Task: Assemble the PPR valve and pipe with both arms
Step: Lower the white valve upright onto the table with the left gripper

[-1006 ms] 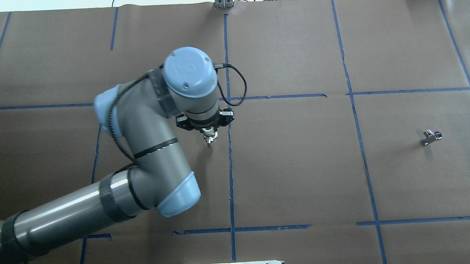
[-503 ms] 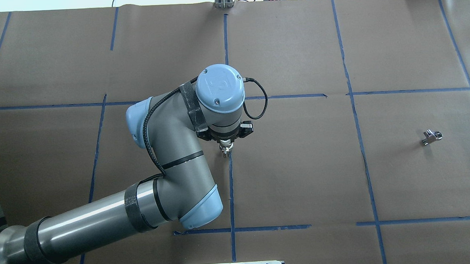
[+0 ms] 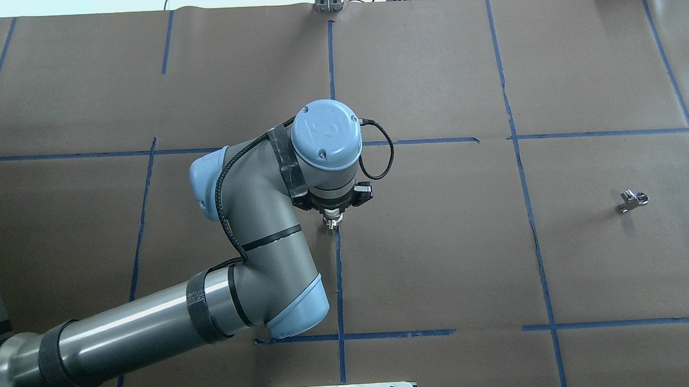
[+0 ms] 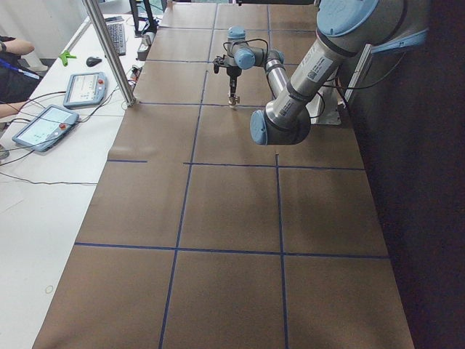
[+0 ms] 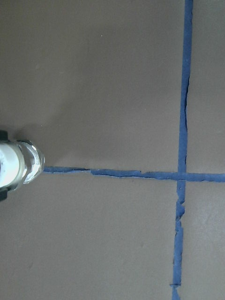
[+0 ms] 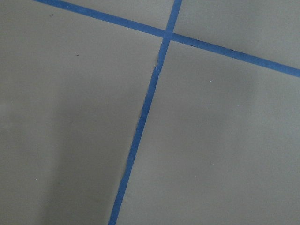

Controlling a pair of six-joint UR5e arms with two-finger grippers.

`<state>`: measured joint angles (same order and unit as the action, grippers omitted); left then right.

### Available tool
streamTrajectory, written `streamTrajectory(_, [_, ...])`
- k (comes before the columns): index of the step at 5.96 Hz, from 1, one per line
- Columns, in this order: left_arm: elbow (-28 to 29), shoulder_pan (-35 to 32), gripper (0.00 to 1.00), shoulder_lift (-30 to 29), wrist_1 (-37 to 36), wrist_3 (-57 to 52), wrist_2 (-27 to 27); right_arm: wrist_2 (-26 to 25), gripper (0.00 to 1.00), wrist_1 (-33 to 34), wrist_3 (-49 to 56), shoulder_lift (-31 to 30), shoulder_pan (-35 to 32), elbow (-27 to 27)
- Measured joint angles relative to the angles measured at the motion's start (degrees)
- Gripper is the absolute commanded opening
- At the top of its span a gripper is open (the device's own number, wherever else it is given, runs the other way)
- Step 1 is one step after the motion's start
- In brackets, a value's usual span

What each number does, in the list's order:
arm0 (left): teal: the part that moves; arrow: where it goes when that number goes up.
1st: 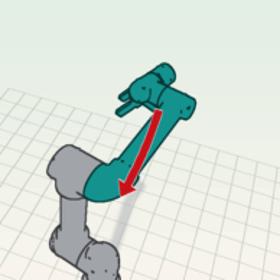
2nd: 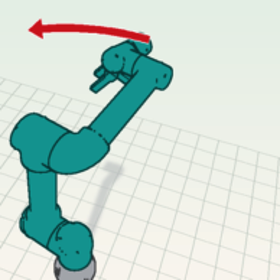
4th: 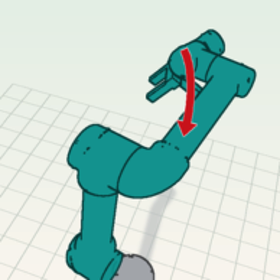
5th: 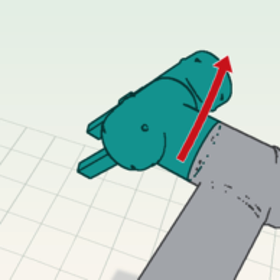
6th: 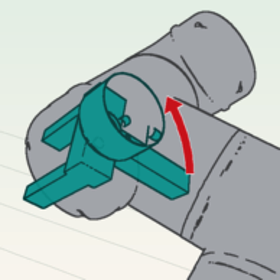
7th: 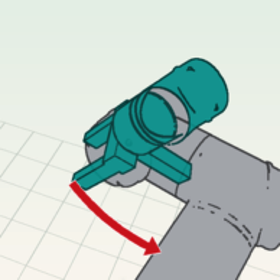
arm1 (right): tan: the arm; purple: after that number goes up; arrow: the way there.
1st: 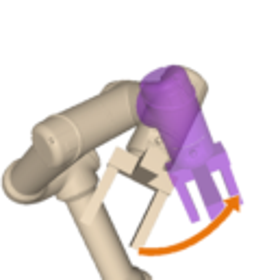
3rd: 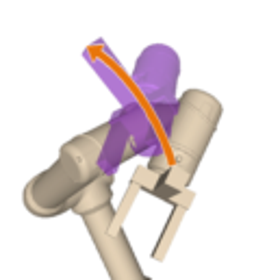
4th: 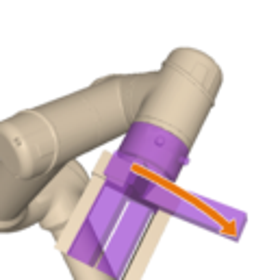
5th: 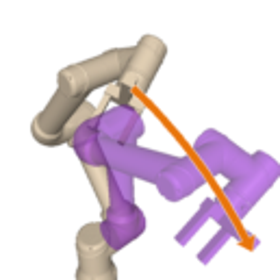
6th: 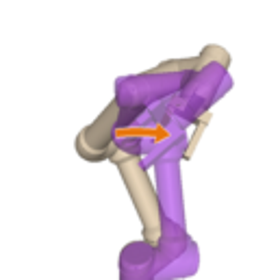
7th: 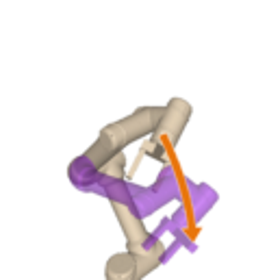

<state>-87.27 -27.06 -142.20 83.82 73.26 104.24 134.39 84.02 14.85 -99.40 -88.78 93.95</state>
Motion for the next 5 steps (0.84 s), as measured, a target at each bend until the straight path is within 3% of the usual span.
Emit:
streamTrajectory(1, [0.20, 0.04, 0.22, 0.00, 0.18, -0.03, 0.00, 0.00, 1.00, 0.00, 0.00, 0.00, 0.05, 0.00])
streamTrajectory(3, [0.47, 0.07, 0.73, 0.12, 0.67, -0.07, 0.00, 0.00, 1.00, 0.00, 0.00, 0.00, 0.22, -0.03])
streamTrajectory(5, [0.56, 0.08, 1.00, 0.45, 1.74, -0.12, -0.02, 0.00, 1.00, 0.00, 0.00, 0.00, 0.33, -0.28])
